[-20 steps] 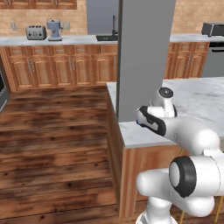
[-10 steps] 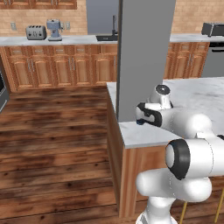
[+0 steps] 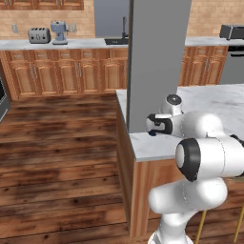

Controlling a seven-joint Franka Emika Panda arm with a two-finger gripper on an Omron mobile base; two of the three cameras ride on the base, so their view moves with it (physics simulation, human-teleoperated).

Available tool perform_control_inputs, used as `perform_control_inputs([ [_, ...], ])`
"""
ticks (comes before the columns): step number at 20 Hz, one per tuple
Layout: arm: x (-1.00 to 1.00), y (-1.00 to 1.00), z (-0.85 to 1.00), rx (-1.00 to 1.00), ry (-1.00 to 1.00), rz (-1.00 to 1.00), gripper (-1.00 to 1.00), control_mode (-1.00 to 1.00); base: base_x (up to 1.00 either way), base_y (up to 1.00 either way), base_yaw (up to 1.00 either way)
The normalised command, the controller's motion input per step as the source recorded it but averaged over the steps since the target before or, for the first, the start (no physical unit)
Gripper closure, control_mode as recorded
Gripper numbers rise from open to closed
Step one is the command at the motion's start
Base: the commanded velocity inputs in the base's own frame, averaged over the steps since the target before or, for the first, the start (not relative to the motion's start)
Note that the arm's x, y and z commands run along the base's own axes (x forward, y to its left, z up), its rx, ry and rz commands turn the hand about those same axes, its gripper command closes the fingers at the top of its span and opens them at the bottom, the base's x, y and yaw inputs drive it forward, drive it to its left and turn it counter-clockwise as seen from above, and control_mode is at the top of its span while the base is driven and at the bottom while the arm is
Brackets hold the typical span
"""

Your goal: Four empty soda cans are scattered around the kitchen. Gather all the cans and cluster them next to the stove for recycling.

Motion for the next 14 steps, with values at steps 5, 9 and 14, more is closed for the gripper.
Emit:
perform_control_inputs([
  [5, 0.21, -0.01, -0.06, 0.0, 0.0, 0.0, -1.0, -1.0, 0.0, 0.0, 0.0],
  [9, 0.2, -0.01, -0.08, 0.0, 0.0, 0.0, -1.0, -1.0, 0.0, 0.0, 0.0],
  [14, 0.17, -0.01, -0.11, 0.0, 0.0, 0.0, -1.0, -1.0, 0.0, 0.0, 0.0],
])
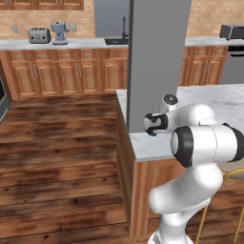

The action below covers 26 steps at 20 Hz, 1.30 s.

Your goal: Four empty soda cans are scattered around the kitchen. Gather all the cans and cluster them next to the stove for recycling.

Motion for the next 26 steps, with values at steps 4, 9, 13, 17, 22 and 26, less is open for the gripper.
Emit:
perform_control_inputs([
  [4, 0.15, 0.0, -0.11, 0.0, 0.0, 0.0, -1.0, -1.0, 0.0, 0.0, 0.0],
  [9, 0.15, -0.04, -0.06, 0.01, 0.0, 0.0, -1.0, -1.0, 0.0, 0.0, 0.0],
  [13, 0.17, -0.07, -0.05, 0.02, 0.0, 0.0, -1.0, -1.0, 0.0, 0.0, 0.0],
  [17, 0.18, -0.05, -0.07, 0.01, 0.0, 0.0, -1.0, -1.0, 0.0, 0.0, 0.0],
  [22, 0.18, -0.01, -0.12, 0.0, -0.01, 0.0, -1.0, -1.0, 0.0, 0.0, 0.0],
  [26, 0.18, 0.0, -0.1, 0.0, 0.0, 0.0, -1.0, -1.0, 0.0, 0.0, 0.0],
])
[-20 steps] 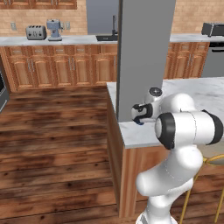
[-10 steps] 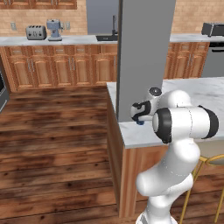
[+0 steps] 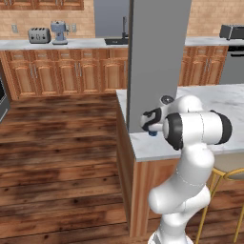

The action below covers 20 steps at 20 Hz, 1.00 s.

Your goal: Four empty soda cans are scattered around the kitchen. Gather all the cans and cluster them next to the stove for recycling.

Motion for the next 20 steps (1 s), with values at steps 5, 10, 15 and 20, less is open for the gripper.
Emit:
perform_control_inputs([
  [5, 0.19, -0.01, -0.1, 0.0, 0.0, 0.0, -1.0, -1.0, 0.0, 0.0, 0.0],
  [10, 0.2, -0.01, -0.1, 0.0, 0.0, 0.0, -1.0, -1.0, 0.0, 0.0, 0.0],
  [15, 0.2, -0.02, -0.1, 0.01, 0.0, 0.0, -1.0, -1.0, 0.0, 0.0, 0.0],
  [20, 0.19, -0.03, -0.09, 0.01, 0.0, 0.0, -1.0, -1.0, 0.0, 0.0, 0.0],
])
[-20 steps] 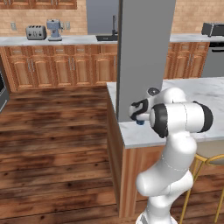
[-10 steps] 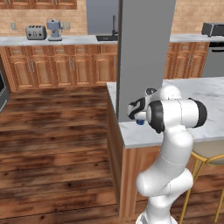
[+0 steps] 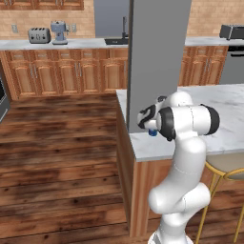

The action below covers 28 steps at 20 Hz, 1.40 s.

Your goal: Four empty soda cans are scattered around the kitchen. Gather all the cans and cluster them next to the stove for recycling.

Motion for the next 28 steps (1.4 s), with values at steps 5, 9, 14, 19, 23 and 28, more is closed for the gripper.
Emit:
perform_control_inputs([
  [5, 0.14, -0.02, -0.08, 0.0, 0.0, 0.0, 1.0, -1.0, 0.0, 0.0, 0.0],
  [9, 0.01, 0.0, -0.01, 0.0, 0.0, 0.0, 1.0, -1.0, 0.0, 0.0, 0.0],
  [14, 0.0, 0.0, 0.0, 0.0, -0.01, 0.01, 1.0, -1.0, 0.0, 0.0, 0.0],
  [19, -0.3, -0.01, 0.02, -0.02, -0.1, 0.1, 1.0, -1.0, 0.0, 0.0, 0.0],
  [23, -0.54, 0.16, 0.19, -0.01, -0.13, 0.1, 1.0, -1.0, 0.0, 0.0, 0.0],
  [28, -0.53, 0.09, 0.39, 0.0, -0.02, 0.04, 1.0, -1.0, 0.0, 0.0, 0.0],
])
